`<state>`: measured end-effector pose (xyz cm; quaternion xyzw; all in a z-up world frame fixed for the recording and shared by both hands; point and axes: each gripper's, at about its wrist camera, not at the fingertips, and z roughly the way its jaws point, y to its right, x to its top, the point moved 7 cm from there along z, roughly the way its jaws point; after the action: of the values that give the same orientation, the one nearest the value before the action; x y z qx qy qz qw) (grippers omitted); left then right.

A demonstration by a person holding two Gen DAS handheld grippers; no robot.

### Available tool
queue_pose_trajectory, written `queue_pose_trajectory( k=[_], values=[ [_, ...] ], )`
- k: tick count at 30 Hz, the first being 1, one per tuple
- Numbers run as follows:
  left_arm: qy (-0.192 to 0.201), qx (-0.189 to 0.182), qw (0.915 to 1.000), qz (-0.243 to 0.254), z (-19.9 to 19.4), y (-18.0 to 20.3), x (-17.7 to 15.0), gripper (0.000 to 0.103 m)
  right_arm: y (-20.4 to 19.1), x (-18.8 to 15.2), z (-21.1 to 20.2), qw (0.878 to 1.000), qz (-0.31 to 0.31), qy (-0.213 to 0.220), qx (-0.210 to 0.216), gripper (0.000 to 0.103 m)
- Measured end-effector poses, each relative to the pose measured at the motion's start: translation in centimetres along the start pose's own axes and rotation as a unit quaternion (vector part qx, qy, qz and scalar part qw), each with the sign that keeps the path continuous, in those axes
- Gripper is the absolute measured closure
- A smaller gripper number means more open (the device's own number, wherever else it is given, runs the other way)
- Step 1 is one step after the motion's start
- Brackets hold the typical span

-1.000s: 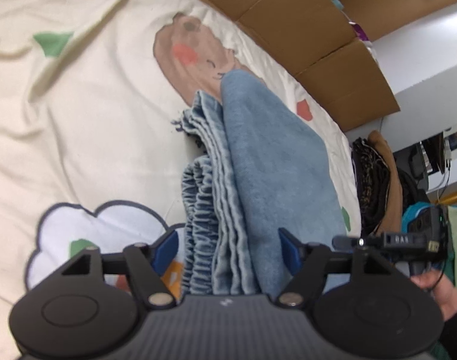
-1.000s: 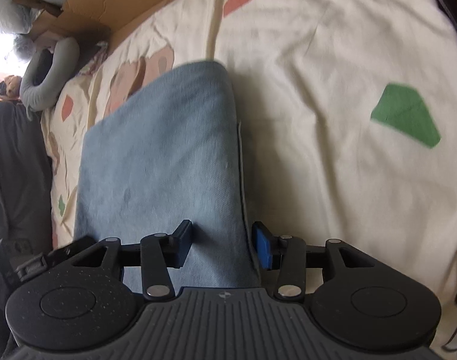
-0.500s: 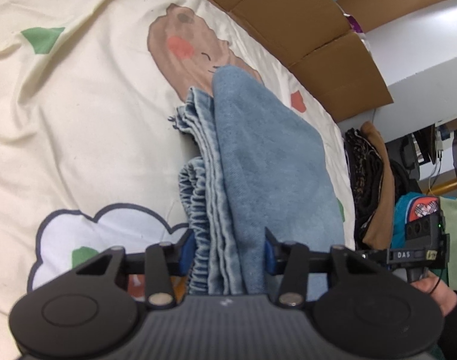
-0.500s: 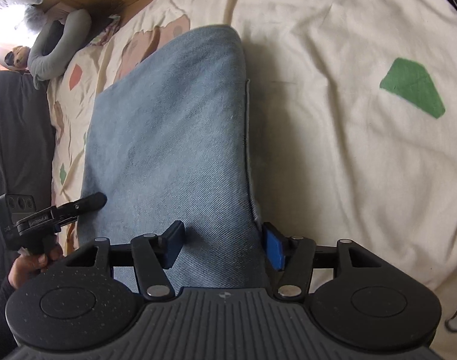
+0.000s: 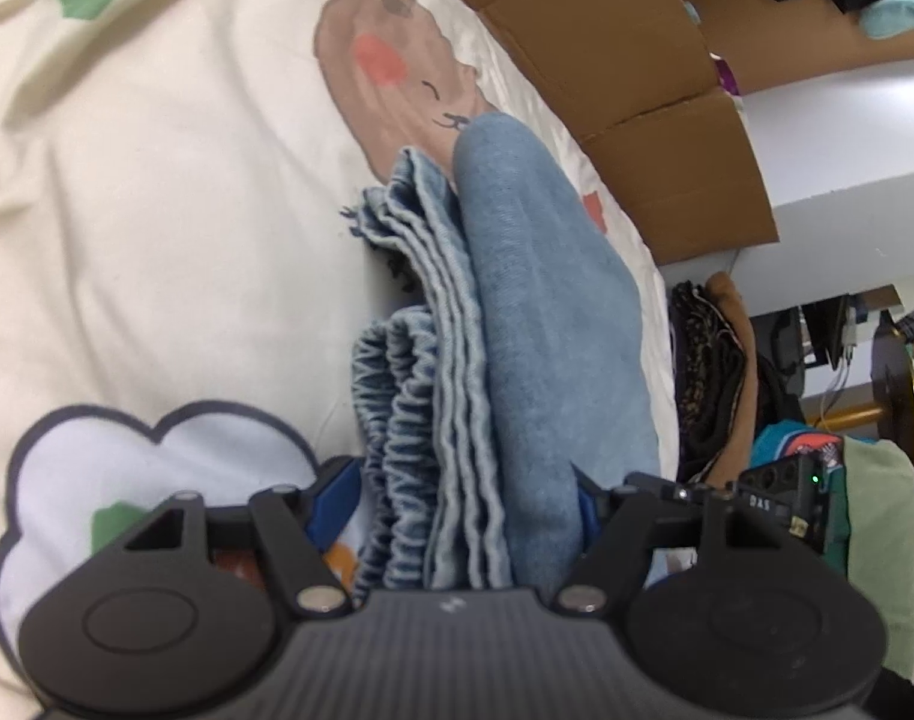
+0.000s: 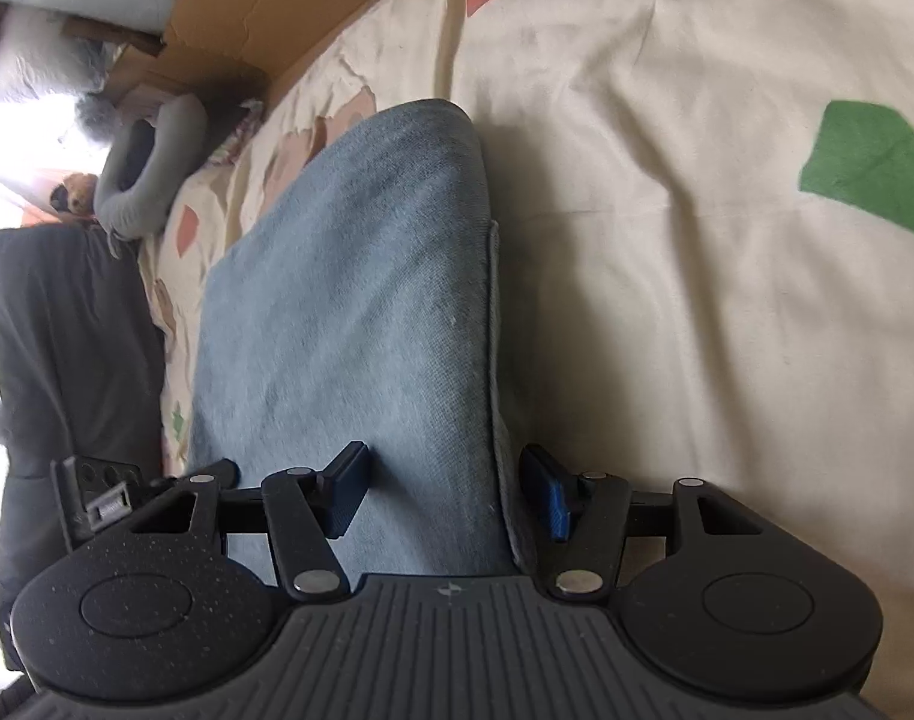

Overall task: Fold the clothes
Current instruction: 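Lift the folded jeans off the sheet with both grippers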

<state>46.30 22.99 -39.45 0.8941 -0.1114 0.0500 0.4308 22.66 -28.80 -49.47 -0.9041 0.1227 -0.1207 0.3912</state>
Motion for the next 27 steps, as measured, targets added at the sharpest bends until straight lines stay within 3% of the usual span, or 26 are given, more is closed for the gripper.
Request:
queue_pose_trajectory(
  k=[6, 10, 14, 21, 27],
  values=[
    [0.003, -0.004, 0.9999, 0.011, 0.3, 0.9, 0.2, 0.049, -1.4, 0.3, -0.1, 1.000, -0.029, 0.002, -0.006, 0.070],
    [0.011, -0.003, 0.9998, 0.016, 0.2, 1.5, 0.2, 0.053, -3.0, 0.5, -0.7, 0.997, -0.067, 0.002, -0.034, 0.076],
    [0.006, -0.009, 0.9999, 0.012, 0.1, 1.1, 0.2, 0.051, -4.0, 0.4, -1.1, 0.994, -0.094, 0.000, -0.055, 0.076],
    [-0.014, -0.023, 0.9996, -0.002, 1.8, 0.9, -0.3, 0.039, -3.2, 0.2, -0.6, 0.993, -0.090, -0.006, -0.072, 0.062],
    [-0.015, -0.032, 0.9994, 0.001, 2.7, 1.4, -0.3, 0.040, -2.6, 0.3, 0.2, 0.994, -0.083, -0.013, -0.064, 0.055]
  ],
)
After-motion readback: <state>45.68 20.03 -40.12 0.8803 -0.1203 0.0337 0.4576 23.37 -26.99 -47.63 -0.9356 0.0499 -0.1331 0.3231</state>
